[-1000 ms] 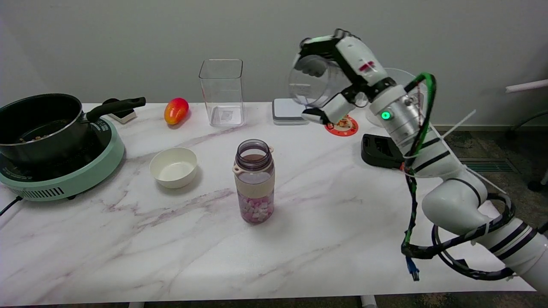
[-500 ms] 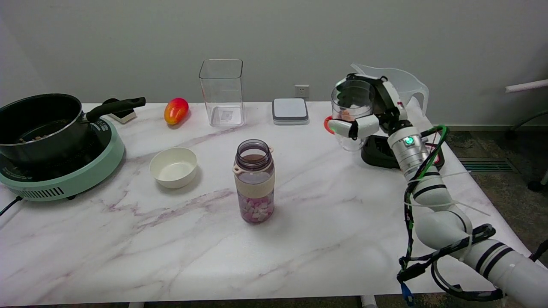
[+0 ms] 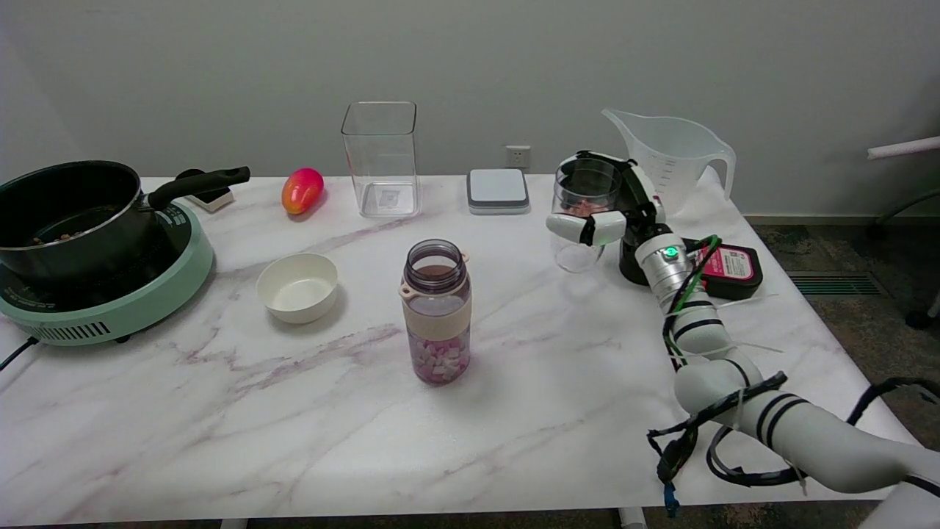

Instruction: Place the measuring cup onto the table.

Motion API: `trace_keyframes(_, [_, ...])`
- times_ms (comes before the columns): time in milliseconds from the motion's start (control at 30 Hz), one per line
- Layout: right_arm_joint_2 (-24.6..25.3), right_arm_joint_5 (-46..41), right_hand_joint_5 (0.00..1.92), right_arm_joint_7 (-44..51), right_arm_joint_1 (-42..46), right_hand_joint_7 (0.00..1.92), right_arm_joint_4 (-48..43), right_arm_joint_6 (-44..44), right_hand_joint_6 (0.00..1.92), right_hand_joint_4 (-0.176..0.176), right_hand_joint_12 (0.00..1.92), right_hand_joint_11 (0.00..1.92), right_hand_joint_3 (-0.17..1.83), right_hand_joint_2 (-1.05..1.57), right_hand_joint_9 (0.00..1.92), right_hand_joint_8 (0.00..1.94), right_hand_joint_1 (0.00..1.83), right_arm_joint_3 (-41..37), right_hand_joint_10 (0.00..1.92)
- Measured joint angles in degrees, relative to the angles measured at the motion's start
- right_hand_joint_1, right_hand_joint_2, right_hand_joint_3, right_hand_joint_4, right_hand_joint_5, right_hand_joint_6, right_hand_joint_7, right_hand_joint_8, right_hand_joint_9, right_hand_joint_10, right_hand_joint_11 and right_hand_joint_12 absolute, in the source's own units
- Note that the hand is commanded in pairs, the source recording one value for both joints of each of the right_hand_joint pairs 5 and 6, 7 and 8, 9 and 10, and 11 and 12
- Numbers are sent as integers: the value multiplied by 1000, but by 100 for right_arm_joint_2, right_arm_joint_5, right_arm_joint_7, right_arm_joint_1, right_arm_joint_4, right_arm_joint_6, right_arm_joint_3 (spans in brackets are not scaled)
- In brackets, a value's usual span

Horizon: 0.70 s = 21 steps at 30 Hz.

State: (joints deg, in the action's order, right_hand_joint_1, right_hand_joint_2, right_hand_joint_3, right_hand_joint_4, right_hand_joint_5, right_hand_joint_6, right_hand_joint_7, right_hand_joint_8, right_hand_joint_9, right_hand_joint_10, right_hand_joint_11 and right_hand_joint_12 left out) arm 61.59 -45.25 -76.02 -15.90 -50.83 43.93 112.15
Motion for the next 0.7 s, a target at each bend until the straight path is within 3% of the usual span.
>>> trace_keyframes(333, [393,545,1302,-787,-564,1440,904,258,1302,0,1158,1158,700,895,1321,1440,1460,259,1321])
trace_keyframes(700, [602,775,1304,-645,-757,1443,1301,411,1304,0,1164,1164,638,963,1327,1443,1443,369,1327])
